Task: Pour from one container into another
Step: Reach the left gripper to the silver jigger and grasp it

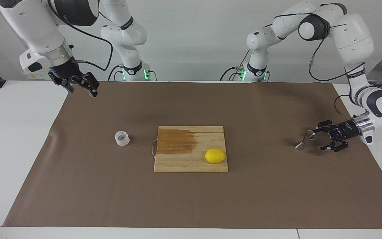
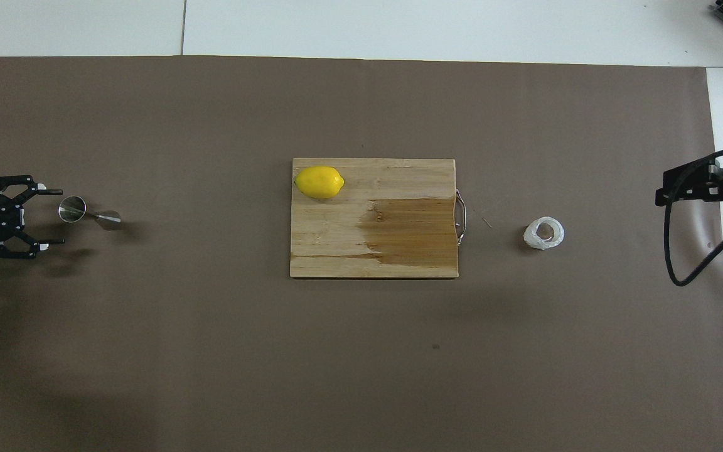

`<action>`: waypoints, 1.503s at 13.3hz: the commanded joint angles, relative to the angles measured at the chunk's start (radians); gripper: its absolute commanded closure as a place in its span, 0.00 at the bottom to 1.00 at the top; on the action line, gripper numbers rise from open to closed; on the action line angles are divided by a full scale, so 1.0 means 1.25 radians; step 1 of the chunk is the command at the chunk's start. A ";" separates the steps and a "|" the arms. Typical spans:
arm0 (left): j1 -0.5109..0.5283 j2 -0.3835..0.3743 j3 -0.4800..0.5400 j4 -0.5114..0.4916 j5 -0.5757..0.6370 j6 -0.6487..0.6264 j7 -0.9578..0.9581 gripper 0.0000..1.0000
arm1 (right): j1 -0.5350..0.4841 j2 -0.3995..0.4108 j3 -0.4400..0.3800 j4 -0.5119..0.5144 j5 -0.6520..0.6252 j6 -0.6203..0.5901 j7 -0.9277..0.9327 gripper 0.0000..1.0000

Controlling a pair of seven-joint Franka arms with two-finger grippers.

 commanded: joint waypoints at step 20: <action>-0.040 -0.093 -0.006 -0.228 -0.212 0.090 -0.007 0.00 | -0.009 -0.004 0.002 0.001 0.017 -0.008 -0.013 0.00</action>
